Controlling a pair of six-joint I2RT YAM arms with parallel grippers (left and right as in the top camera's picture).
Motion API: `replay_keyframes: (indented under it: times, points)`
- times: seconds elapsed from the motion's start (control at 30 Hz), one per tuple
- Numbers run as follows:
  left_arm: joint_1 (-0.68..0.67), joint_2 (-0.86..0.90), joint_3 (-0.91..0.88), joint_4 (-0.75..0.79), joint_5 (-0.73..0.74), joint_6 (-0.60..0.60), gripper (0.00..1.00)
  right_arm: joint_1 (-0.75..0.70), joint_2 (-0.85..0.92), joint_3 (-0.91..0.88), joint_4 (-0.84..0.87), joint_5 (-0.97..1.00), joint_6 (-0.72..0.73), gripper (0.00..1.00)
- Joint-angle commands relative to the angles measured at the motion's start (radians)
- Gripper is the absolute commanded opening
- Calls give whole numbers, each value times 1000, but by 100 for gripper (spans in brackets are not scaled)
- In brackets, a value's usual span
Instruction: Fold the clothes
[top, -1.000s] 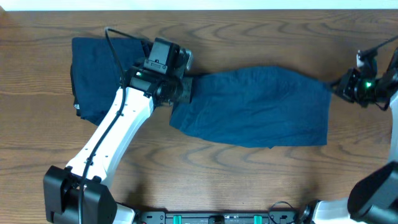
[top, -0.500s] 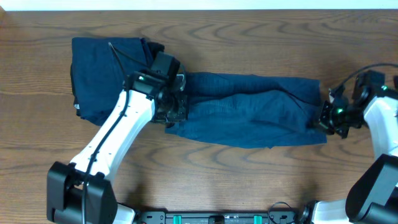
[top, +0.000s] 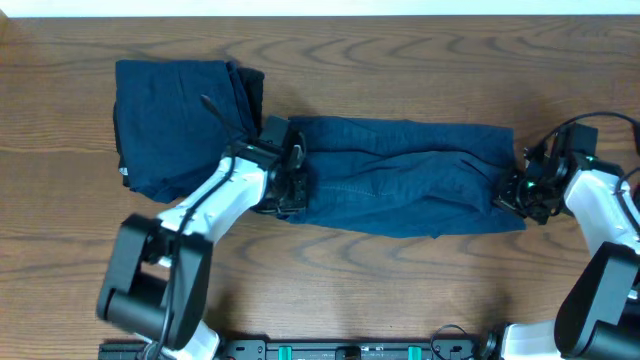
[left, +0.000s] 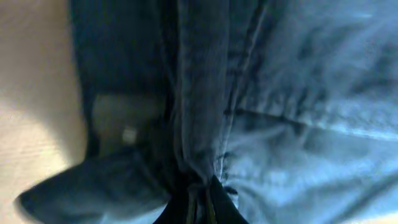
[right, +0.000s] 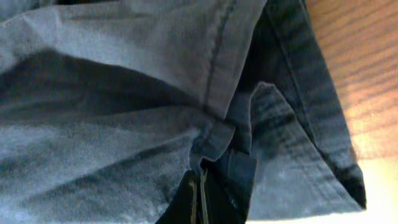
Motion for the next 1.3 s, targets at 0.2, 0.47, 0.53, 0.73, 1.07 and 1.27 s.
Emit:
replay_keyframes:
  times: [0.2,0.47,0.53,0.73,1.07,1.27]
  points:
    - [-10,150,-2,182,-2,-12,6,23,6,-102,214,29,32,1]
    - [-10,196,-2,476,-36,-11,6,23,6,-151,542,35,84,1]
    - [-10,196,-2,533,-49,-11,6,23,6,-151,593,40,84,1]
    - [-9,195,3,654,-50,-4,6,23,6,-151,729,49,84,1]
    - [-2,-16,42,484,-50,-3,6,21,-72,0,481,-122,54,1]
    - [9,-228,42,324,-50,-4,6,21,-221,136,80,-142,53,1]
